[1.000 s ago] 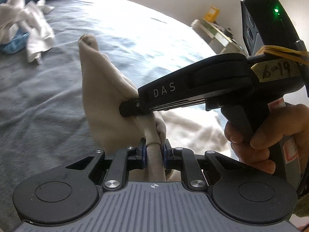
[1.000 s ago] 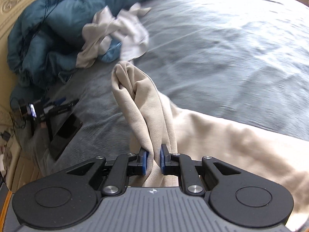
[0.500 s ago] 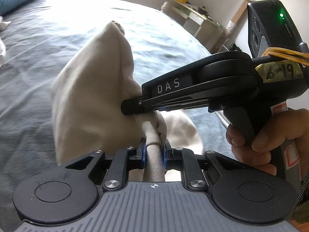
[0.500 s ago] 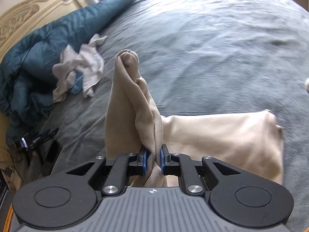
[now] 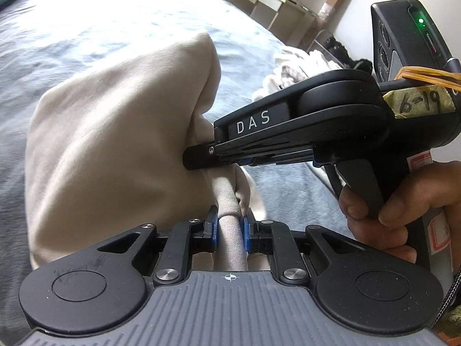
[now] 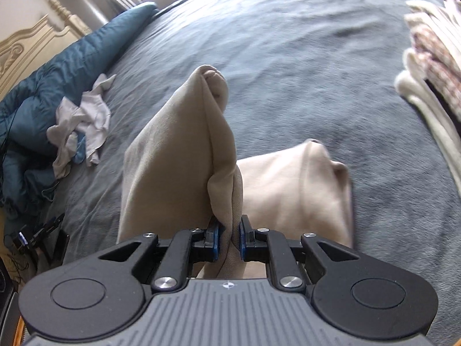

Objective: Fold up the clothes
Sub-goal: 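Fold the lifted hoodie end over toward the stack with both tools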

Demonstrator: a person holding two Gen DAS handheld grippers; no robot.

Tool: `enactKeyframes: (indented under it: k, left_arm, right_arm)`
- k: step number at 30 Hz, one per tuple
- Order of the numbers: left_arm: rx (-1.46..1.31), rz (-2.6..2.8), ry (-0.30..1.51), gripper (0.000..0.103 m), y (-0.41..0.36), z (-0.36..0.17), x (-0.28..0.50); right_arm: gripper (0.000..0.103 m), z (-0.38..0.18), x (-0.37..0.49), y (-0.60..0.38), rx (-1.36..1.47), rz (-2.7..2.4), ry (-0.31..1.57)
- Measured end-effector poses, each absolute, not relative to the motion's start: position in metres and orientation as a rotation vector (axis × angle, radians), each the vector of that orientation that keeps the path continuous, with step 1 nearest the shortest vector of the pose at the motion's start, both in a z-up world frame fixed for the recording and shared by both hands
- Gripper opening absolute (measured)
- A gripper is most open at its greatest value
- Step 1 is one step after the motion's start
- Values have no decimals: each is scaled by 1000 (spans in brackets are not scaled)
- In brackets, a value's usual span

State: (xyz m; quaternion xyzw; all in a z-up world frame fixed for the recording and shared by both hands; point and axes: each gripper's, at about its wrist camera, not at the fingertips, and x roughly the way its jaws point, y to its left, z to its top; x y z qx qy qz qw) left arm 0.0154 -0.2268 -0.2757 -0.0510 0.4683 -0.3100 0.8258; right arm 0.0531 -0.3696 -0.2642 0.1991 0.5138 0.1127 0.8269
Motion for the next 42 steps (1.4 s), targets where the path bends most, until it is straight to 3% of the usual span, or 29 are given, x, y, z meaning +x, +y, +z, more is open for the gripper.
enactKeyframes:
  k: [12, 23, 30, 37, 42]
  left_arm:
    - [-69, -673, 1087, 18, -265, -309, 24]
    - [-167, -637, 1085, 23, -184, -257, 41]
    - [-11, -582, 1103, 25, -187, -293, 54]
    - [59, -572, 1085, 26, -195, -307, 58]
    - [50, -569, 1087, 26, -195, -309, 61]
  right_arm:
    - [15, -313, 57, -416, 497, 213, 1169]
    - [15, -331, 58, -429, 469, 312, 1196]
    - [15, -340, 55, -426, 389, 354, 1174]
    - [31, -294, 27, -432, 252, 355, 1072]
    - [27, -258, 3, -429, 260, 503, 990]
